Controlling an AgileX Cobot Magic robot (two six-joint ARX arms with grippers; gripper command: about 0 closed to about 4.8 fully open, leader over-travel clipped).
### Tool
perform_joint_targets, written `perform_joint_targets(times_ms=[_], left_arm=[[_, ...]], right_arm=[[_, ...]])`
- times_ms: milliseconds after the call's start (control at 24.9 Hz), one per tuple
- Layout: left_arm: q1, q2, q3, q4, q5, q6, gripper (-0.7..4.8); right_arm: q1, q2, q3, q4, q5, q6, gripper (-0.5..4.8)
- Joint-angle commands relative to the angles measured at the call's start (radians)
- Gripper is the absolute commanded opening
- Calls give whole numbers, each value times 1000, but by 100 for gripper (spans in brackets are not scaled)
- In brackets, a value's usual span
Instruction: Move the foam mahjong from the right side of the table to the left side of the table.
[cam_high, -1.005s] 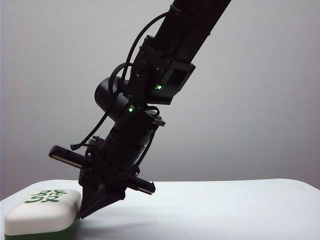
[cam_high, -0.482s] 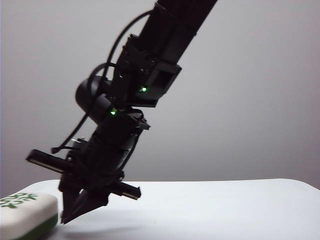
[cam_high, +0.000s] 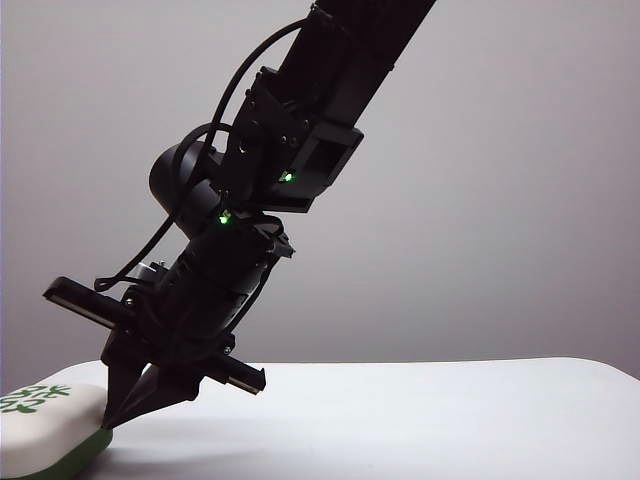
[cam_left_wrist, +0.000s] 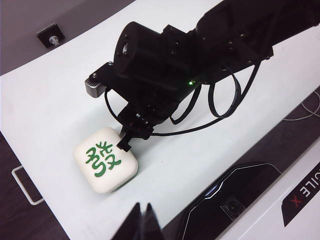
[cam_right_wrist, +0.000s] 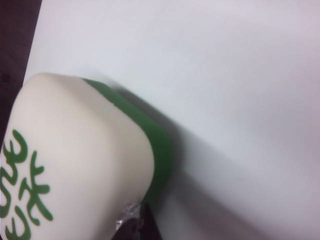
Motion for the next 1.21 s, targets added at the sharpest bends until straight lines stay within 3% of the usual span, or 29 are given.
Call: perform_joint_targets(times_ms=[40, 161, 241, 402, 523, 643, 965, 1166, 1206], left_arm=[[0, -8, 5, 2, 0, 0, -5], [0, -9, 5, -15, -59, 0, -5], [0, -9, 5, -30, -120, -1, -5], [0, -9, 5, -35, -135, -28, -5], [0, -10, 5, -36, -145, -63, -5], [0, -48, -20, -19, -223, -94, -5], [4, -136, -228, 201, -284, -114, -5], [5, -189, -418, 482, -300, -112, -5], [6, -211, -481, 587, -320, -109, -5]], right_arm=[[-6, -7, 8, -1, 38, -12, -5], [-54, -32, 7, -73, 37, -29, -5], [-90, -74, 7, -164, 9, -111, -5], [-153, -212, 6, -358, 41, -319, -5], [-190, -340, -20, -393, 115, -384, -5], [-246, -583, -124, -374, 144, -407, -5], [-320, -990, -356, -275, 267, -408, -5], [-388, -1262, -555, -229, 350, -409, -5], [-423, -1355, -628, -217, 373, -415, -5]])
